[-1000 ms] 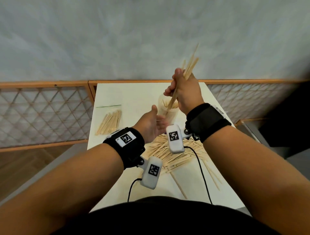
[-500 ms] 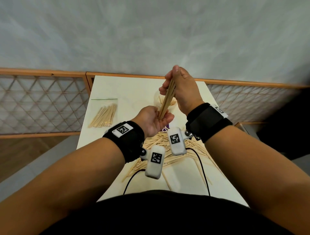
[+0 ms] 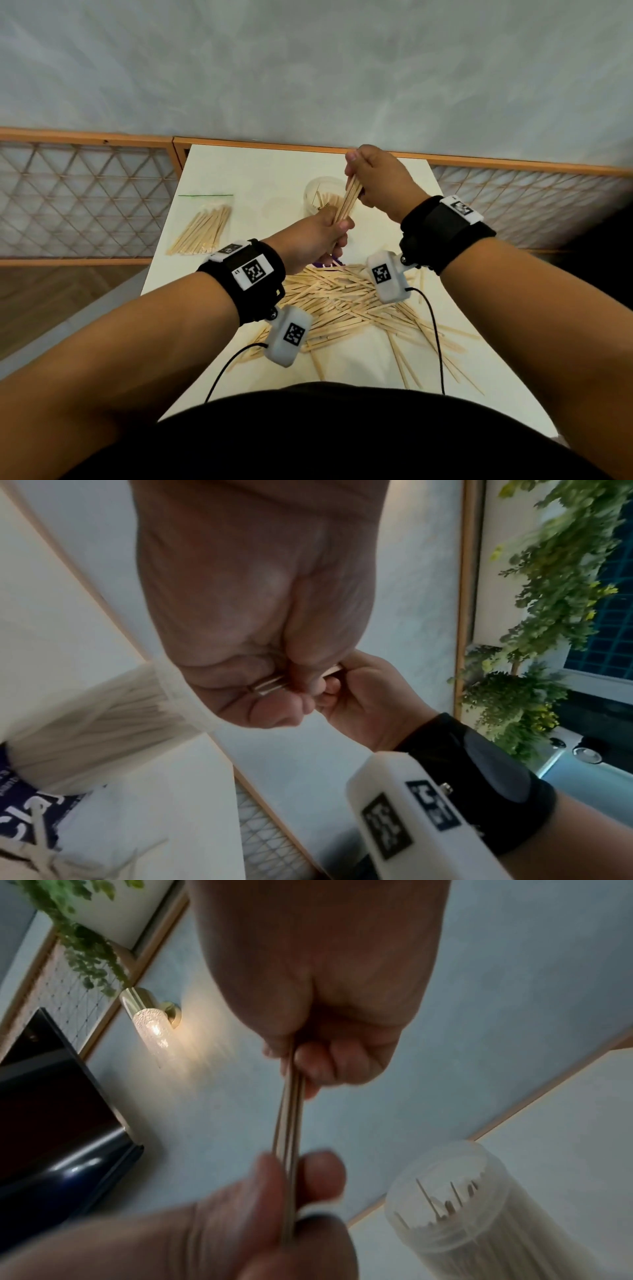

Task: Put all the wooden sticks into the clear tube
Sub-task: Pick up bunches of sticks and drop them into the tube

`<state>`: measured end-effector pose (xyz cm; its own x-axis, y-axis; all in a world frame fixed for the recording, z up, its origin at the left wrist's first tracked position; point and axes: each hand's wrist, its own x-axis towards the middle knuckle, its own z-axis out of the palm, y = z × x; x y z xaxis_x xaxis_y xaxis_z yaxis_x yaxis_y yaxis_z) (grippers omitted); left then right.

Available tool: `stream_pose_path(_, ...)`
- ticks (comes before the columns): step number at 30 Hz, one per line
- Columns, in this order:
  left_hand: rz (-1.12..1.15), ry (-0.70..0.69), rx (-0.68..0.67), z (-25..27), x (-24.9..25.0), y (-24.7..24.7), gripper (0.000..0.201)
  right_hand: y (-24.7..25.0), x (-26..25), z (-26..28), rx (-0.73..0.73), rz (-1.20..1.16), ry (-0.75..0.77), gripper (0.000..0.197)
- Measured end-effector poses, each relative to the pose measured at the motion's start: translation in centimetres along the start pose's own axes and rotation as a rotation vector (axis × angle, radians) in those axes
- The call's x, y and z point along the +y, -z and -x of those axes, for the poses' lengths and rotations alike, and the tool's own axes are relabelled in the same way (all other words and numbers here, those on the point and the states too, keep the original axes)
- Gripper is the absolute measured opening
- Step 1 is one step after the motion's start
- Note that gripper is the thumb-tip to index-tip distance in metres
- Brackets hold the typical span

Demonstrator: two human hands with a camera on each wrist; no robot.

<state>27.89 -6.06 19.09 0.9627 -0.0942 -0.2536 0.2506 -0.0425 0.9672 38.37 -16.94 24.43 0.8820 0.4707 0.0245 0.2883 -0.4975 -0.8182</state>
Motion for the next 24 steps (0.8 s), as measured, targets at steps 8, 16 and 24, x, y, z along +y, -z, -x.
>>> stream_pose_path(8,0.008,0.088,-0.063,-2.5,-0.8,1.4,0.016,4.5,0.8,-2.6,-0.403,-0.020,-0.089,0.012)
stream_pose_path(16,0.035,0.120,0.354,-4.8,-3.6,5.6,0.018,5.4,-1.4,-8.4,-0.192,0.217,-0.003,0.011)
stream_pose_path(24,0.042,0.275,0.445,-2.3,-9.1,9.8,0.021,-3.9,1.6,-12.4,-0.323,0.672,0.106,0.019)
